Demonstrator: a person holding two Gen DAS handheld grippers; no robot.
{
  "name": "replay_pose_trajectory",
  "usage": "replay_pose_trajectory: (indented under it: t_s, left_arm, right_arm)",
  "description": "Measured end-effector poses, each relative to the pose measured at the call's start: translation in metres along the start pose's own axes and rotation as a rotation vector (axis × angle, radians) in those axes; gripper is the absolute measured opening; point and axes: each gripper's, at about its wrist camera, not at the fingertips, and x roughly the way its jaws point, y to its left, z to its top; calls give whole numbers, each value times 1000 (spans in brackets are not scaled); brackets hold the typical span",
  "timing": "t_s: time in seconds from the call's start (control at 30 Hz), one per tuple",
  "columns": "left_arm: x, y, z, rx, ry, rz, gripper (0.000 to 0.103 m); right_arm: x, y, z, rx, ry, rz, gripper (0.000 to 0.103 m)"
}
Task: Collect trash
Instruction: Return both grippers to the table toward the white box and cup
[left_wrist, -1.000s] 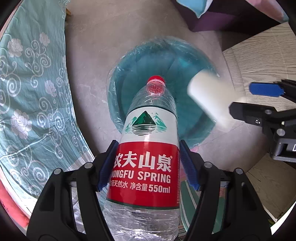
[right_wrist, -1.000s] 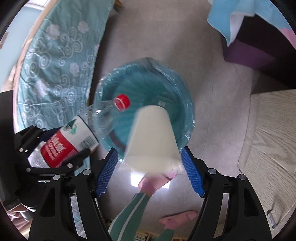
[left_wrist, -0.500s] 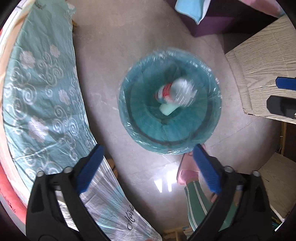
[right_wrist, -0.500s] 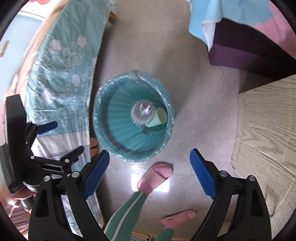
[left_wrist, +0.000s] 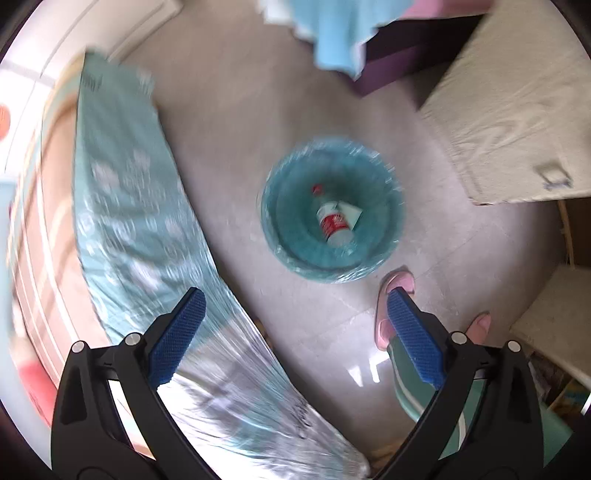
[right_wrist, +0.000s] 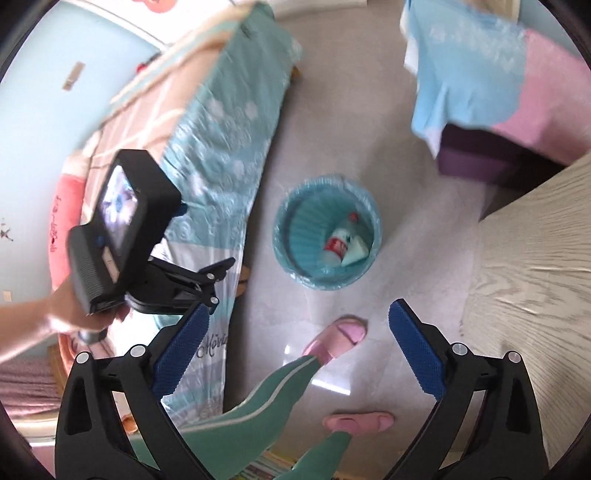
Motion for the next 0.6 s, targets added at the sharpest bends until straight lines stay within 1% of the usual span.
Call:
replay_pose_trajectory:
  t_s: [0.1, 0.13, 0.2, 0.27, 0.33, 0.37, 0.47, 0.53, 0.6]
  left_arm:
    - [-45, -11, 4, 54, -35, -40, 96]
    - [-62, -16, 6, 66, -53, -50, 96]
    - [-99, -28, 13, 87, -105, -52, 96]
    - [-141, -45, 22, 104, -171, -46, 96]
    - [-177, -64, 31, 129, -225, -78, 96]
    - [-192, -72, 34, 135, -250, -94, 96]
    - [-250, -111, 47, 170, -366, -187, 96]
    - [-279, -139, 55, 199, -424, -215, 96]
    - [-307, -174, 63, 248, -476, -229, 96]
  right_arm:
    - [-64, 8, -18, 43, -102, -7, 97]
    - [-89, 9, -27, 64, -145, -24, 97]
    - [-129, 12, -43, 97, -214, -50, 97]
    - [-172, 9, -67, 140, -288, -97, 97]
    - [-214, 4, -97, 199, -365, -150, 97]
    - [-227, 1, -110, 224, -389, -168, 97]
    - [-272, -15, -162, 332, -461, -244, 97]
    - [-298, -29, -200, 410, -510, -286, 97]
    - [-320, -42, -240, 483, -551, -329, 97]
